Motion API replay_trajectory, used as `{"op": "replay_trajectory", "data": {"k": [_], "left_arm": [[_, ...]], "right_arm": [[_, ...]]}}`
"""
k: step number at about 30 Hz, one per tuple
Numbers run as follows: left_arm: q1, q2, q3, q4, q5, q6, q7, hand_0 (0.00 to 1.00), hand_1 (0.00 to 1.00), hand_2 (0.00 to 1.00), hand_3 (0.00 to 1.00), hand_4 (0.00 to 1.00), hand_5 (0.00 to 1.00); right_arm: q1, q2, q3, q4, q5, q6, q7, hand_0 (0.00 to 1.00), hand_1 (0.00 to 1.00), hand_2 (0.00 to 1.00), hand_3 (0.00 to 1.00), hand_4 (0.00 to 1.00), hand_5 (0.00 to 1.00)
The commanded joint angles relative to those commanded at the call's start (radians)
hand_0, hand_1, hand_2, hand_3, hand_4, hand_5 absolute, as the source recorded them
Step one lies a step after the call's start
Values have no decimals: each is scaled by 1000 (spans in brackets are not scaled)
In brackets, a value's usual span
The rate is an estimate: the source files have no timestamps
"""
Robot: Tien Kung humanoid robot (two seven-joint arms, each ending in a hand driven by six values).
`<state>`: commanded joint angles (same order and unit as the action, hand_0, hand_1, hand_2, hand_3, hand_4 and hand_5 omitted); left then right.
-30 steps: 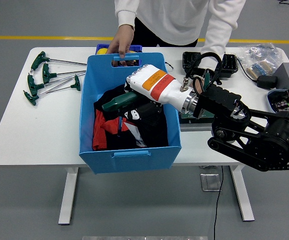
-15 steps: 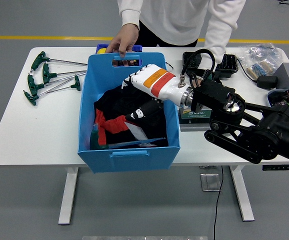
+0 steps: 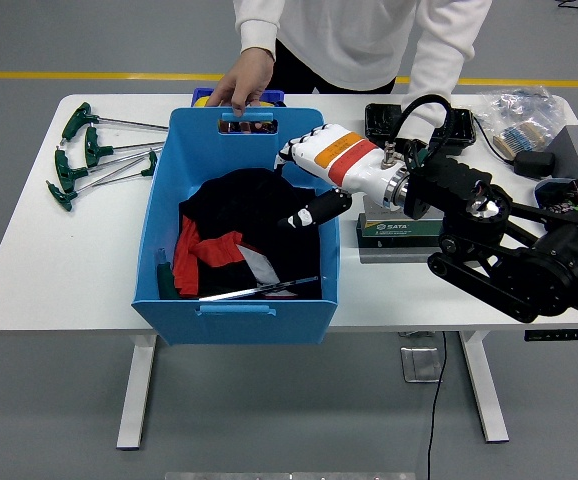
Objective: Lift tool from toolbox,place it in box,lift tool from toolbox,place it in box
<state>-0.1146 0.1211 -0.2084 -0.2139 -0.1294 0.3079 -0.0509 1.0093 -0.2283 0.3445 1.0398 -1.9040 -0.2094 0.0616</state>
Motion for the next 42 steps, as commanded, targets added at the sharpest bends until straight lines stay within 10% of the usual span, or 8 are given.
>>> {"op": "replay_trajectory", "data": {"k": [25, 32, 33, 37, 42], "left_arm": [[8, -5, 0, 1, -5, -1, 2, 797, 774, 806, 710, 748, 634], [9, -8, -2, 0, -2, -1, 7, 795, 775, 806, 711, 749, 635], [9, -8, -1, -1, -3, -2, 6, 794, 773, 805, 711, 748, 634], [9, -8, 3, -1, -10, -3, 5, 794, 773, 805, 711, 748, 634], [9, -7, 0, -1, -3, -6, 8, 793, 772, 805, 712, 748, 634]], "right_arm": [[-144, -145, 295, -71, -55, 109, -72, 713, 662, 727, 653, 998, 648], [-180, -166, 342, -57, -59, 93, -101, 719, 668, 729, 661, 998, 656], [-187, -168, 347, -54, -49, 83, -127, 547, 542, 632, 705, 998, 700], [-220, -176, 379, -49, 67, 51, -222, 547, 542, 632, 705, 998, 700], [-223, -191, 363, -37, 40, 33, -161, 547, 549, 641, 783, 998, 735]]}}
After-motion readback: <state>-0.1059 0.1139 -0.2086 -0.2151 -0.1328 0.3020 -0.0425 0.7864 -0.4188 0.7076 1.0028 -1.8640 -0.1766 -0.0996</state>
